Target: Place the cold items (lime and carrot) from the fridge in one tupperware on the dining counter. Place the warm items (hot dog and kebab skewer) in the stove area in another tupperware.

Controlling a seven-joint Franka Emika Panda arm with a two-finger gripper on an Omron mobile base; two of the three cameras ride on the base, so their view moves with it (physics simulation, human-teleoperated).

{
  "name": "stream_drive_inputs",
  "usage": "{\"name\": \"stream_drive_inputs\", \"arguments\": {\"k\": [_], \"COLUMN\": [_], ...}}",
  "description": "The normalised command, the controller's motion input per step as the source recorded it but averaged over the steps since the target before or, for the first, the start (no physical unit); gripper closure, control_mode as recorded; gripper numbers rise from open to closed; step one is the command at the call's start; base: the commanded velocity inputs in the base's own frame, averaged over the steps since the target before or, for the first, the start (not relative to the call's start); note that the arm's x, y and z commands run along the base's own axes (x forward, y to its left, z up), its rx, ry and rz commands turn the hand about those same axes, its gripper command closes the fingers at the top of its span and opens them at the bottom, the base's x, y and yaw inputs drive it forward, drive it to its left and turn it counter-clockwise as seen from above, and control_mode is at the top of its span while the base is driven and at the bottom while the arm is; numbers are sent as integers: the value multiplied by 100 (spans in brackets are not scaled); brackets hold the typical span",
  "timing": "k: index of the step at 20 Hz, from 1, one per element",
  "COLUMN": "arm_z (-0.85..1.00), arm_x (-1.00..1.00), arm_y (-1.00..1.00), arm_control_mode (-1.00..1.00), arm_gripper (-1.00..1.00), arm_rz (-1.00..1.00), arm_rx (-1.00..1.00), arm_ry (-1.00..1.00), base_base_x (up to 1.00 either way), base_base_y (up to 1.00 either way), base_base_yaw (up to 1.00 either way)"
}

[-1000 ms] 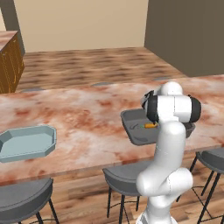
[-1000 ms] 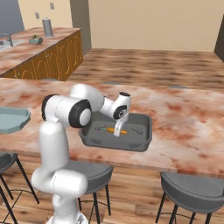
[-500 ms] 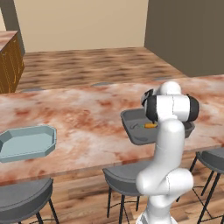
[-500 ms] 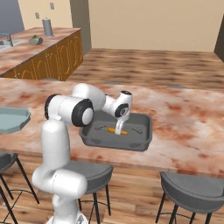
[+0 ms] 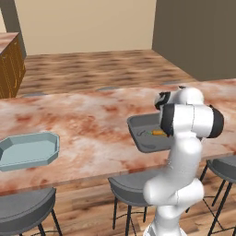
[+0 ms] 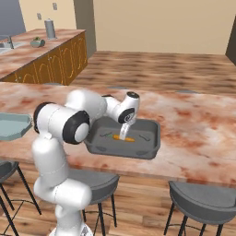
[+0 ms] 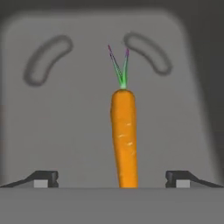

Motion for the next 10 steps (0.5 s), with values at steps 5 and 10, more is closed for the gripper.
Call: {"name": "stream_drive_inputs", "arguments": {"k": [5,10], "arm_z": [59,39], "arm_x": [-65,-76], "arm_y": [49,62], "arm_control_mode": [-100,-100], "arm_gripper": [-100,-100], "arm_rz": [-22,-44], "arm_rx": [0,0], "arm_ry": [-10,-8], "base_base_x": [0,0], "base_base_y": [0,0], "base_base_yaw": [0,0]}}
